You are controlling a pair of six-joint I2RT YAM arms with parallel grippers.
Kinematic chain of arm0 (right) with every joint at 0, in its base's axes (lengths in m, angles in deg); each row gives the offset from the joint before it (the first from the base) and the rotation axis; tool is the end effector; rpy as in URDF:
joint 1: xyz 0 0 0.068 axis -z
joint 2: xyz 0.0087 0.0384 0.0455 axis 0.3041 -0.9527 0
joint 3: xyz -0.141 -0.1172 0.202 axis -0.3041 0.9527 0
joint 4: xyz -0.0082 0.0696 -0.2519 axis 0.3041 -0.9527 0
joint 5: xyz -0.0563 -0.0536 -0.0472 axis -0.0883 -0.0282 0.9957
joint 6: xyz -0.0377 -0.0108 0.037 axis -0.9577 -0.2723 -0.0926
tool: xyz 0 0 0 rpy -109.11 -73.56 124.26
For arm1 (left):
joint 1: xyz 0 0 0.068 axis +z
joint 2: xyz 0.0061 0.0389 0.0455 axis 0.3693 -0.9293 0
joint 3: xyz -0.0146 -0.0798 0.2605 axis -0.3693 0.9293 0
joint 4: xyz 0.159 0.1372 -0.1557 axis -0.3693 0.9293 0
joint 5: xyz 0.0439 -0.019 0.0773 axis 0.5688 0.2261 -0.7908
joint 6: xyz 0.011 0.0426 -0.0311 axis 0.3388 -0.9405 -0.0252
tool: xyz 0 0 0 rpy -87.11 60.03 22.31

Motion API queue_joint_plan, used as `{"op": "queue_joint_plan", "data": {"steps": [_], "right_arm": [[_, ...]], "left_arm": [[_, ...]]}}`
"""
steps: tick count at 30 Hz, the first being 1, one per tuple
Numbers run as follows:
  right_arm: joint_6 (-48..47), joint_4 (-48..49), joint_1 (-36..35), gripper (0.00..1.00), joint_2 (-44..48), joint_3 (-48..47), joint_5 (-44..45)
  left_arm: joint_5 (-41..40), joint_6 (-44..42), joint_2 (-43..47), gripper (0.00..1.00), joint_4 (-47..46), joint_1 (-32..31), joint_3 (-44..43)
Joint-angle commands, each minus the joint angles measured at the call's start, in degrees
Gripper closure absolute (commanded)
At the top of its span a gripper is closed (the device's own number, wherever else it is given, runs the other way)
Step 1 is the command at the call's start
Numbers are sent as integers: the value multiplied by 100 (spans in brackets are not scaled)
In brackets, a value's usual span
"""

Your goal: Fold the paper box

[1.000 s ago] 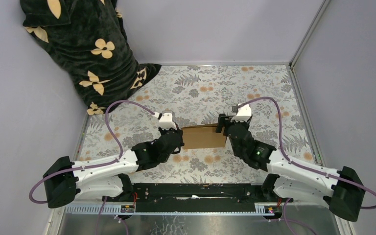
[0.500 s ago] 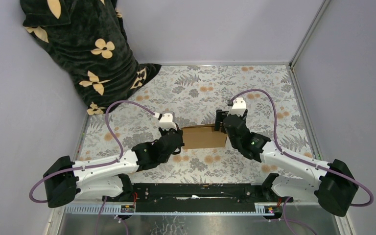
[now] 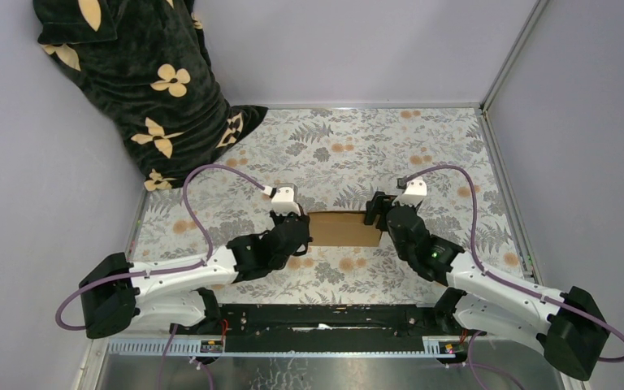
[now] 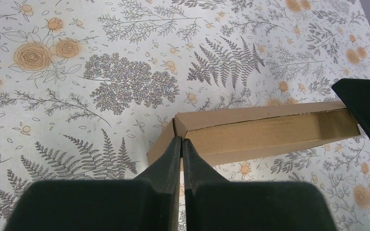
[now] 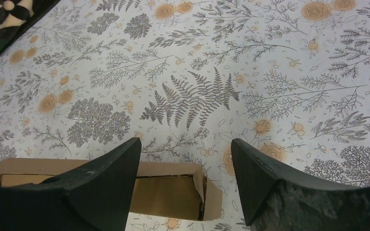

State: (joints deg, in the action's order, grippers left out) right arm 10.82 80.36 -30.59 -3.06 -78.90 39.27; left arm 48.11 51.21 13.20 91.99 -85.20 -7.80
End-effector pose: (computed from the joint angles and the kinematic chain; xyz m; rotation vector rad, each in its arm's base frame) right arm 0.1529 0.1391 0.2432 0.0915 1.8333 0.3005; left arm 0.1293 -0.2088 0.2274 -0.0332 2.0349 -0.4400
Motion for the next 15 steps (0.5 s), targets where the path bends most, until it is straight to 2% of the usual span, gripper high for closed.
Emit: {"op": "queue_joint_plan", "data": {"steps": [1,15], "right_arm": [[136,-250,13,25,-84,302,104],[615,-168,-471,27,-58,725,585]], "left_arm": [[602,118,-560,93,1379,-98,359],[595,247,-617,93,1434,-99,355]]}}
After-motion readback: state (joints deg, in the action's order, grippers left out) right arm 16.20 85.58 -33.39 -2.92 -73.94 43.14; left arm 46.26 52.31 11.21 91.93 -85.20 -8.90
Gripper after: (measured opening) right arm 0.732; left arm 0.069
